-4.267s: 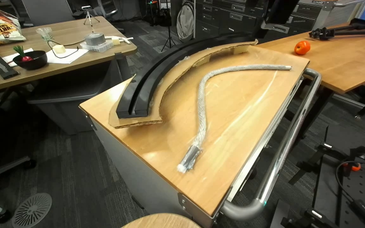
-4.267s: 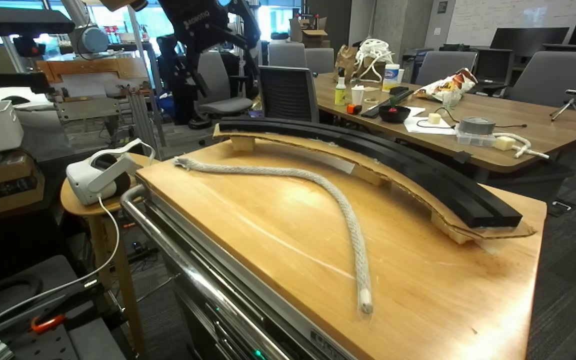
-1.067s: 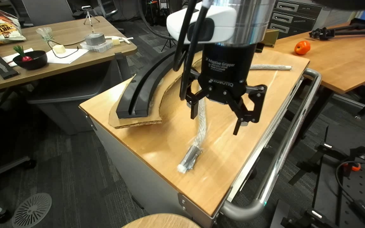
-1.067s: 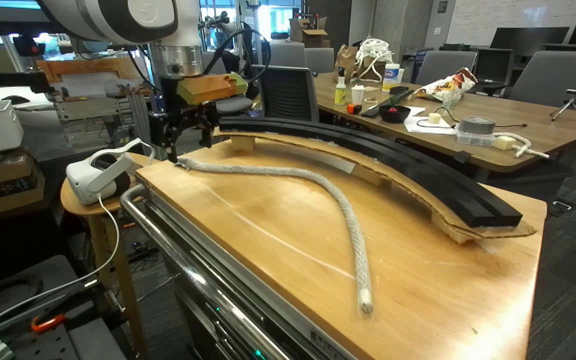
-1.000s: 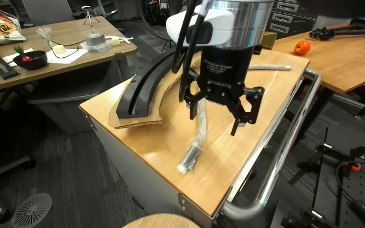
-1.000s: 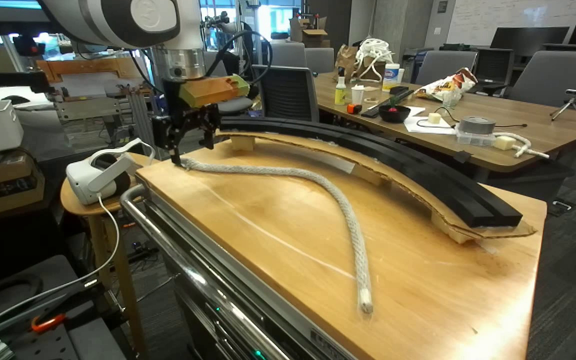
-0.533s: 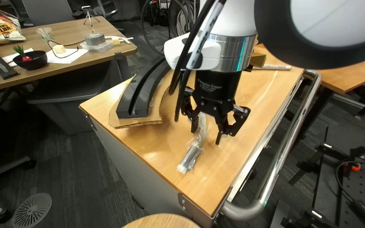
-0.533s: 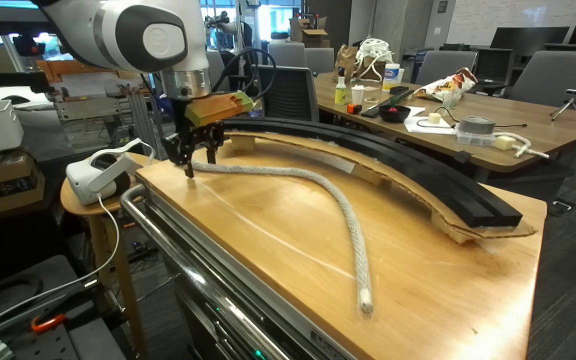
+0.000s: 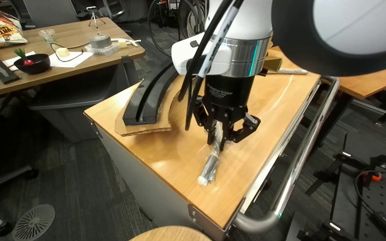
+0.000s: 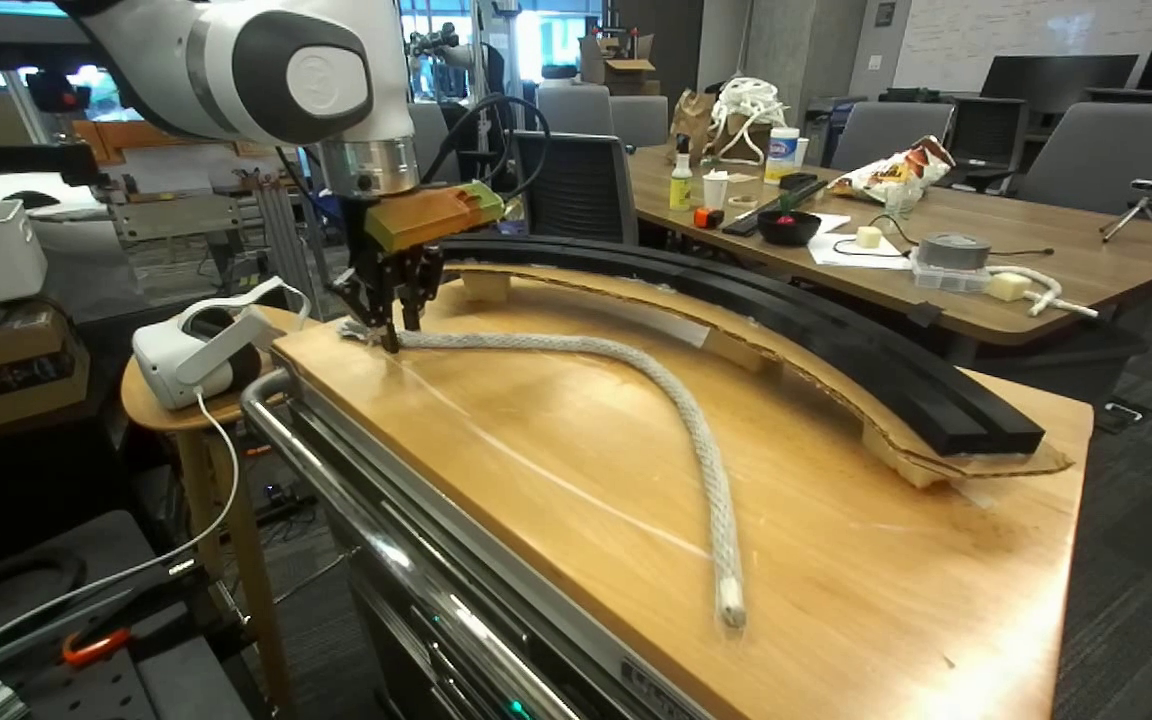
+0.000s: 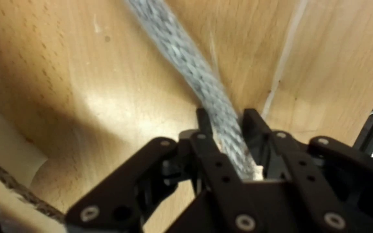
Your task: Put the white rope on the black board
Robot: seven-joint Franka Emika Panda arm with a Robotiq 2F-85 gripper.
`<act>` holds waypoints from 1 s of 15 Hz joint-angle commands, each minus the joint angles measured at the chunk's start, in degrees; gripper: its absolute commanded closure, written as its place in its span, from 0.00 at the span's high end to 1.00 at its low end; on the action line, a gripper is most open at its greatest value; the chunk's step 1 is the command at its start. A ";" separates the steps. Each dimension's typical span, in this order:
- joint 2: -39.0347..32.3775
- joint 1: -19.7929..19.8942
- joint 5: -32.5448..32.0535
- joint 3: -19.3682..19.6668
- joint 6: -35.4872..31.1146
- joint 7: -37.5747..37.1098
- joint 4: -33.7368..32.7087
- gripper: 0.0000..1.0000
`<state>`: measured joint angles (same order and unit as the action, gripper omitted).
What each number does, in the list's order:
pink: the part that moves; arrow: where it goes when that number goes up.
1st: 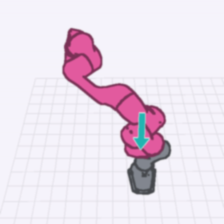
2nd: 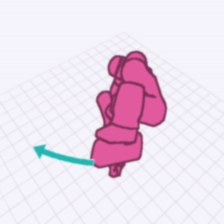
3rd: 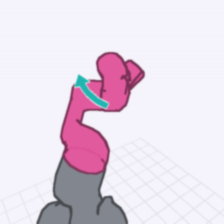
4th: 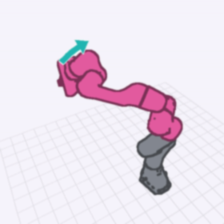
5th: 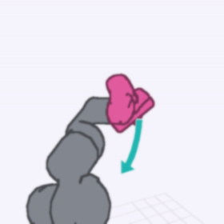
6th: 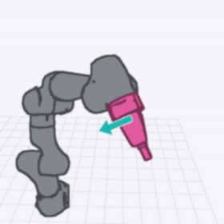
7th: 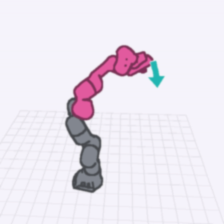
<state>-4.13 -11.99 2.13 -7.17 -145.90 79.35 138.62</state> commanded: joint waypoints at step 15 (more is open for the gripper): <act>8.21 2.19 -16.97 -1.19 -0.78 -2.28 -9.24 0.07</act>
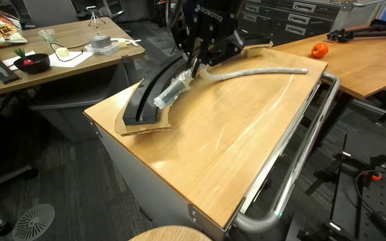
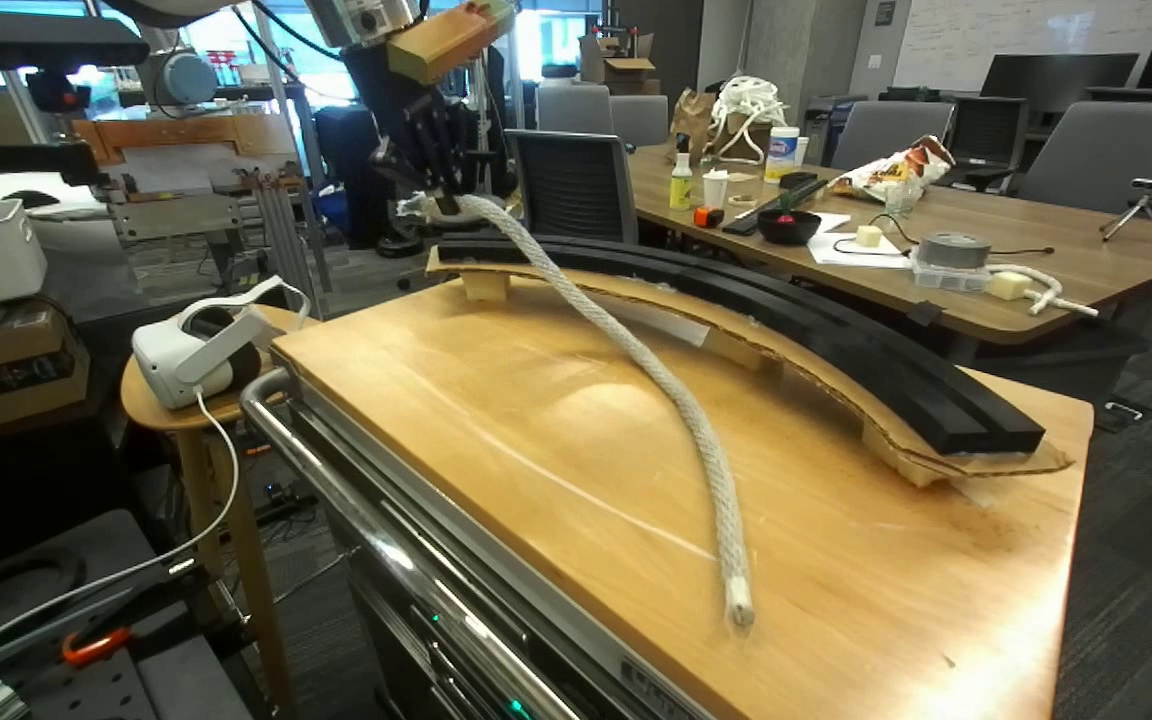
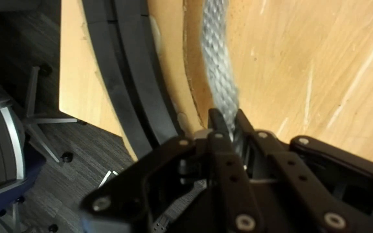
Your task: Put the white rope on the black board
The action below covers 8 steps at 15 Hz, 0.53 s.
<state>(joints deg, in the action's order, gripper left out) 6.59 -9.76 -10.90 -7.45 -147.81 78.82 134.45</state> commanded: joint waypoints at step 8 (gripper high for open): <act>-15.20 -0.62 -12.89 -2.14 9.01 -7.06 -19.74 0.07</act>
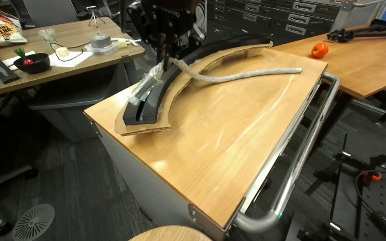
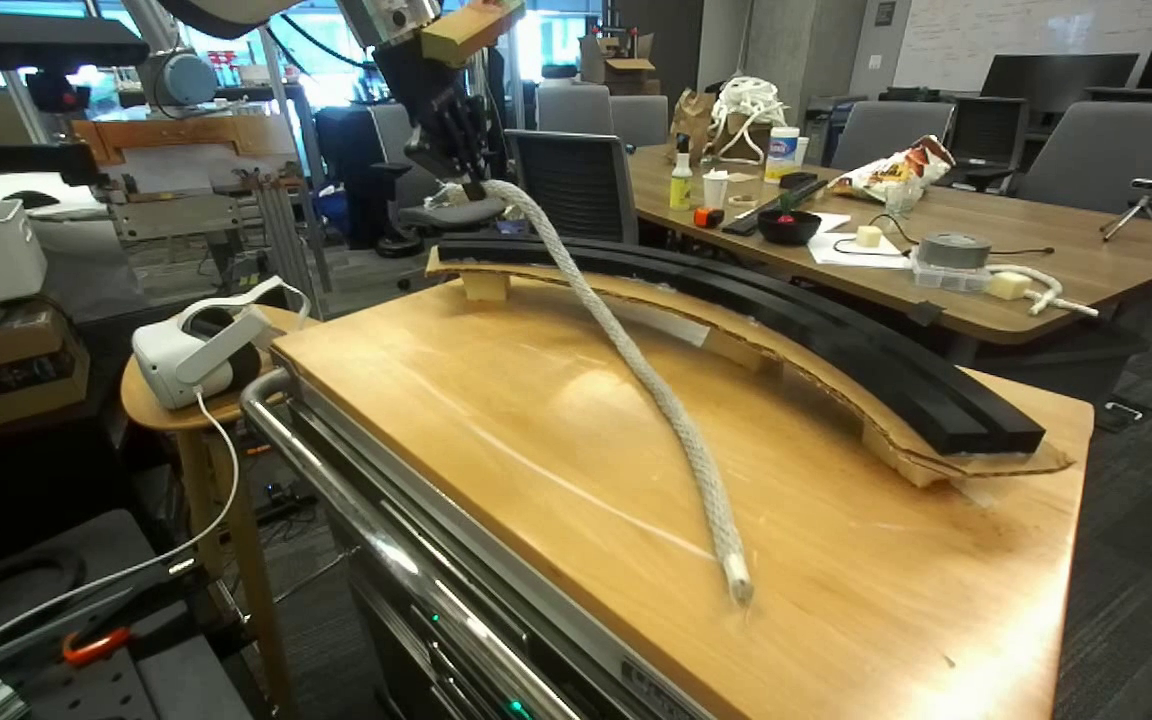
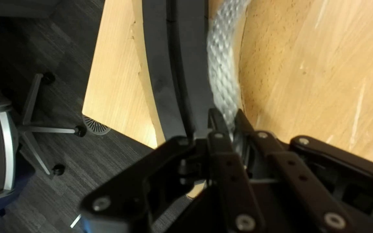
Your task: Put the white rope on the black board
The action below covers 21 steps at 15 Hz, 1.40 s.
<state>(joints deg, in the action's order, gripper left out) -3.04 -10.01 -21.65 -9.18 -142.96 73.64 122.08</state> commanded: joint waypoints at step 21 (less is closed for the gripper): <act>-23.26 -1.48 4.84 -1.41 31.22 11.14 -34.23 0.07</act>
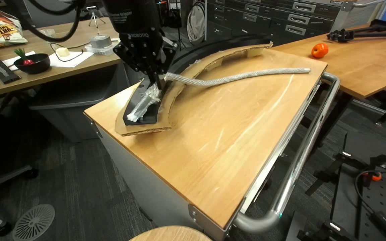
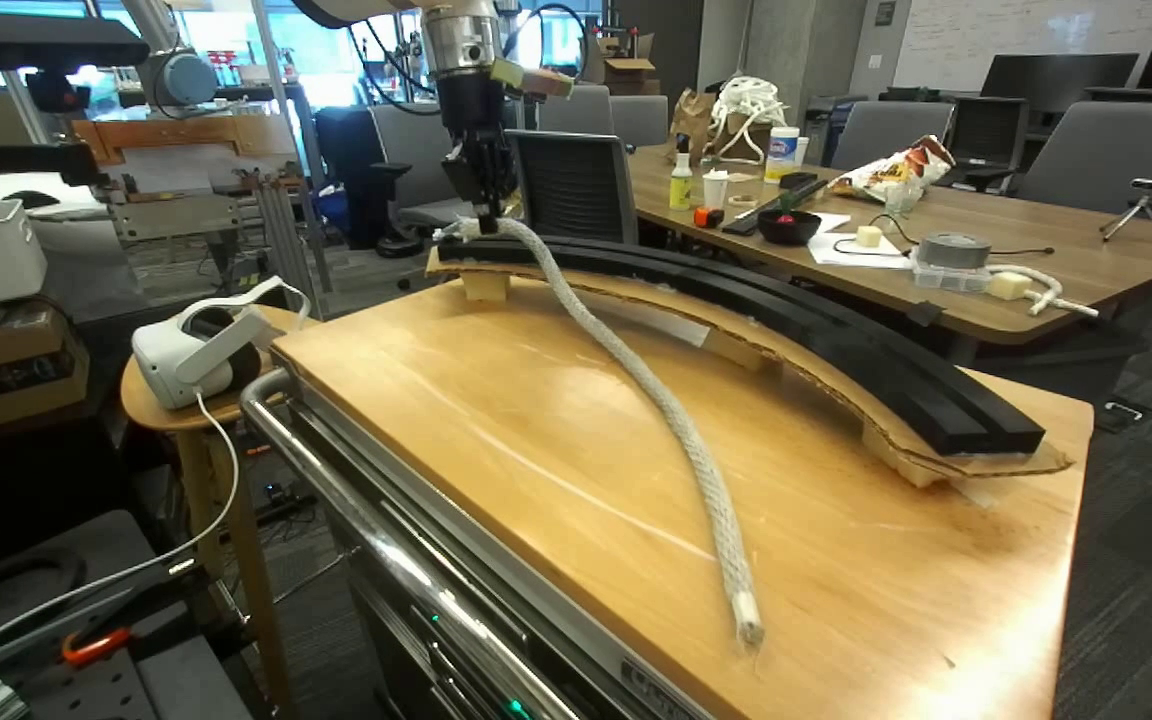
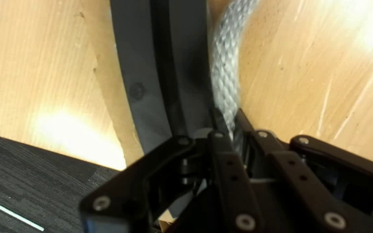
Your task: Put the white rope on the black board
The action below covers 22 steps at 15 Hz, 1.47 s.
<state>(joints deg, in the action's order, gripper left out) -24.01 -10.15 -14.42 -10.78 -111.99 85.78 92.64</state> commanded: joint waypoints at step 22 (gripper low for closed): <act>-9.16 -2.92 -4.75 0.39 7.50 0.38 -15.37 0.52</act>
<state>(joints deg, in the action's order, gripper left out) -34.04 -12.69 -19.20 -10.74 -104.46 86.74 78.44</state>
